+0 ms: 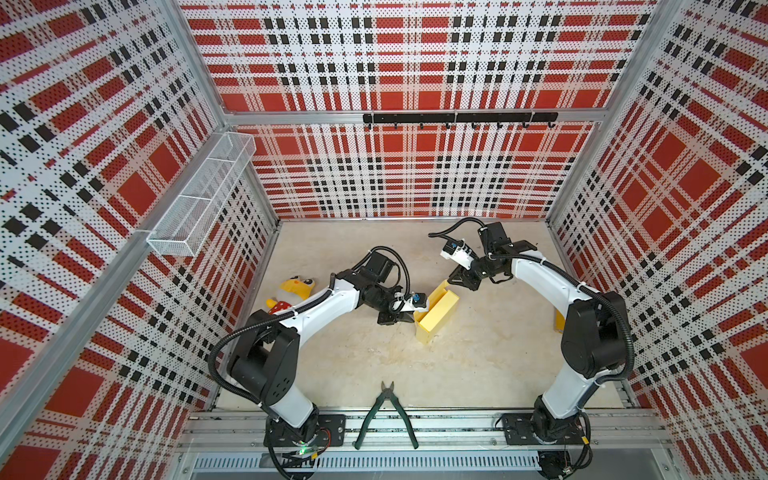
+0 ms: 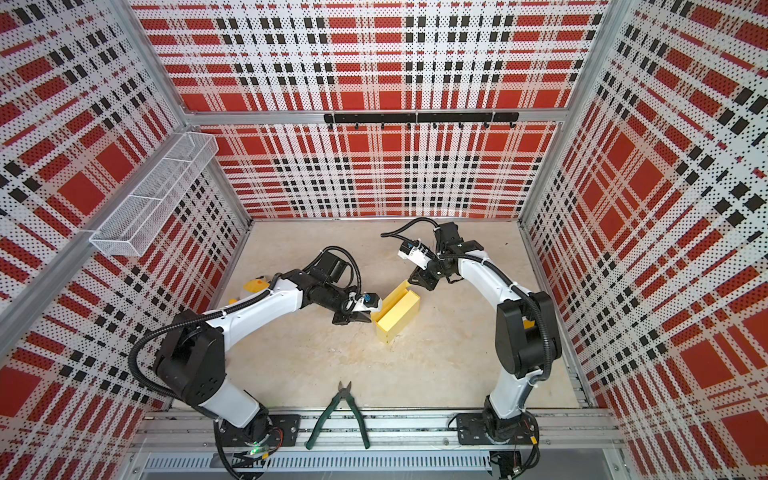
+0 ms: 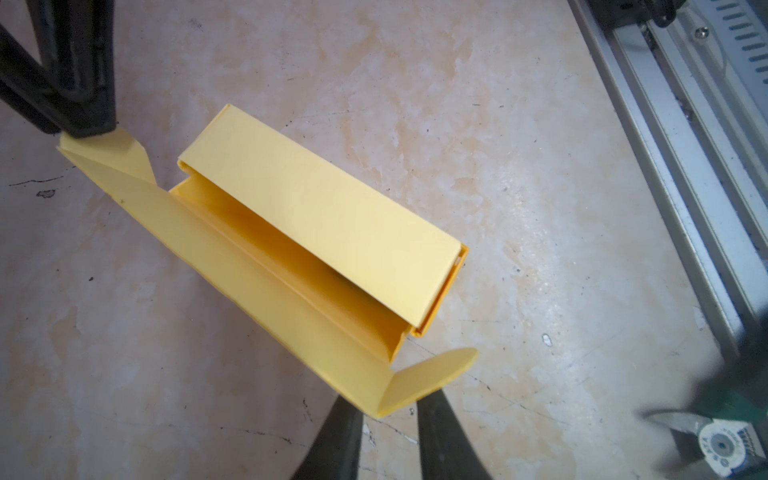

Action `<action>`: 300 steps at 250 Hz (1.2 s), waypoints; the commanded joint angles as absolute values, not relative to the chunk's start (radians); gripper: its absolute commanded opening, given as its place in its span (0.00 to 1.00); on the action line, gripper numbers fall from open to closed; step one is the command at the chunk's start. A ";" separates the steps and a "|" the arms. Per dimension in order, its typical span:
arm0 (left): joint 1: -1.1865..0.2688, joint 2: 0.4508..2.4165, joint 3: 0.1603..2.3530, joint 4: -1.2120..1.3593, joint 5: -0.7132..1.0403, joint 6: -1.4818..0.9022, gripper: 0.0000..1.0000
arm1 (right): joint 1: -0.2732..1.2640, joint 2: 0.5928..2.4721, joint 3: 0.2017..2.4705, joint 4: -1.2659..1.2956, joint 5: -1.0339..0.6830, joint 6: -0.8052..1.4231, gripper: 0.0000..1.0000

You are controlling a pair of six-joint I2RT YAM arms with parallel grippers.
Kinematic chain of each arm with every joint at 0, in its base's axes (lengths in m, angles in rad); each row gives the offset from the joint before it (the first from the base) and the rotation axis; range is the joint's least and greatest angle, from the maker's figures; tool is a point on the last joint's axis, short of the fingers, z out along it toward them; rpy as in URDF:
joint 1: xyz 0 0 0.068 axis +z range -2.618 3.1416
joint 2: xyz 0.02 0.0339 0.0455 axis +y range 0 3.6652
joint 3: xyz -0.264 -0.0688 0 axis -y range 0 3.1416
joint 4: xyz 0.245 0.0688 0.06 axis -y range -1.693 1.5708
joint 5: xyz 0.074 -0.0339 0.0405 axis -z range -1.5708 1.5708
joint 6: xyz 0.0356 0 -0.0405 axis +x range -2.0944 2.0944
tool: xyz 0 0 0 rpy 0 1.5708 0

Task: Fold the paper box

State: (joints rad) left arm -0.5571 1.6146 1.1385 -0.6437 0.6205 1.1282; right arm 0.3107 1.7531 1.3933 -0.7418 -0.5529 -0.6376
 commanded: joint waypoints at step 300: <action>-0.603 1.606 1.139 -0.617 0.642 1.044 0.28 | 0.361 1.516 1.100 -0.511 -0.489 -0.415 0.02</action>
